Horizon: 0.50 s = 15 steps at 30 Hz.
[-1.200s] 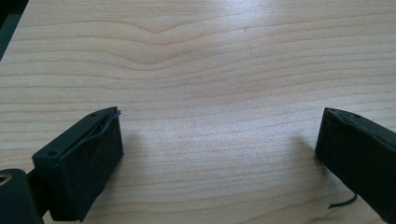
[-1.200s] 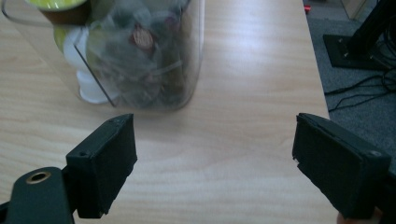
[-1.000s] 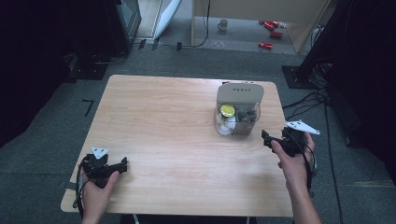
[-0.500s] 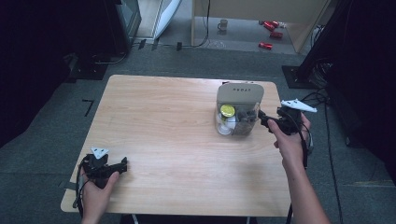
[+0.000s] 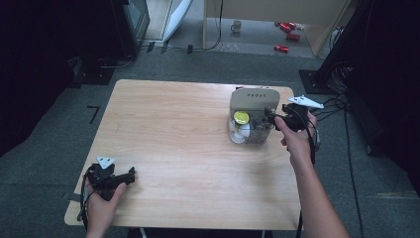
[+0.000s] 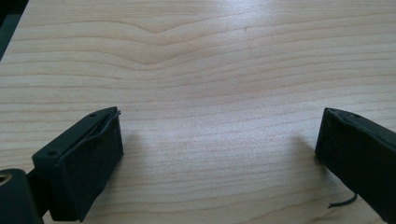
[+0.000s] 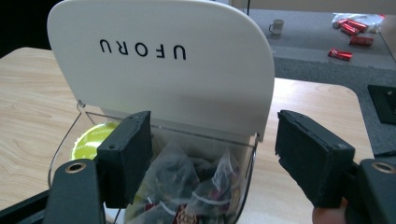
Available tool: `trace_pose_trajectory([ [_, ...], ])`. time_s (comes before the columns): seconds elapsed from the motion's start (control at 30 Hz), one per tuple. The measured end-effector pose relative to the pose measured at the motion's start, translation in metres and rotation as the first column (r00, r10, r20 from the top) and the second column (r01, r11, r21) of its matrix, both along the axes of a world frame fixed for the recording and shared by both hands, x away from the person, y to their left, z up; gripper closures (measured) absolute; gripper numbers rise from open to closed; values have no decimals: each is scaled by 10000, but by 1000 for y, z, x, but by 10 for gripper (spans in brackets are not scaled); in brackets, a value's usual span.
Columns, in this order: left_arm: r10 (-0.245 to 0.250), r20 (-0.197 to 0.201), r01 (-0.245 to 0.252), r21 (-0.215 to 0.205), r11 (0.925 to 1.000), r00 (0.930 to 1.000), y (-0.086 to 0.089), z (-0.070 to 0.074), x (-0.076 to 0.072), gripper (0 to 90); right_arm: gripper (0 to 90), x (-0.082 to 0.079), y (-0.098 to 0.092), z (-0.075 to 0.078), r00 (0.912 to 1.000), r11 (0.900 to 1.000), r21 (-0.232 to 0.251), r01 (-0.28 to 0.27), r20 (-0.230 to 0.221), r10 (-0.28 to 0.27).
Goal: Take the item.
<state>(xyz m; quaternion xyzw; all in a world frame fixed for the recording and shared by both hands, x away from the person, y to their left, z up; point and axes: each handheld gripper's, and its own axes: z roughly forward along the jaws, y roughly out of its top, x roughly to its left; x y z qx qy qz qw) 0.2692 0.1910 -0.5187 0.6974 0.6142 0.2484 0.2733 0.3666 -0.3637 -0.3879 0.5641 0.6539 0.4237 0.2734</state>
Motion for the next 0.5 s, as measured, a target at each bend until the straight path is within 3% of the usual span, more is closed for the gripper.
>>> trace_pose_trajectory([
  [0.5,-1,-1,1,0,10000,10000,0,0,0,11,276,26,-3,-7,9989,9996,138,-252,411,246],
])
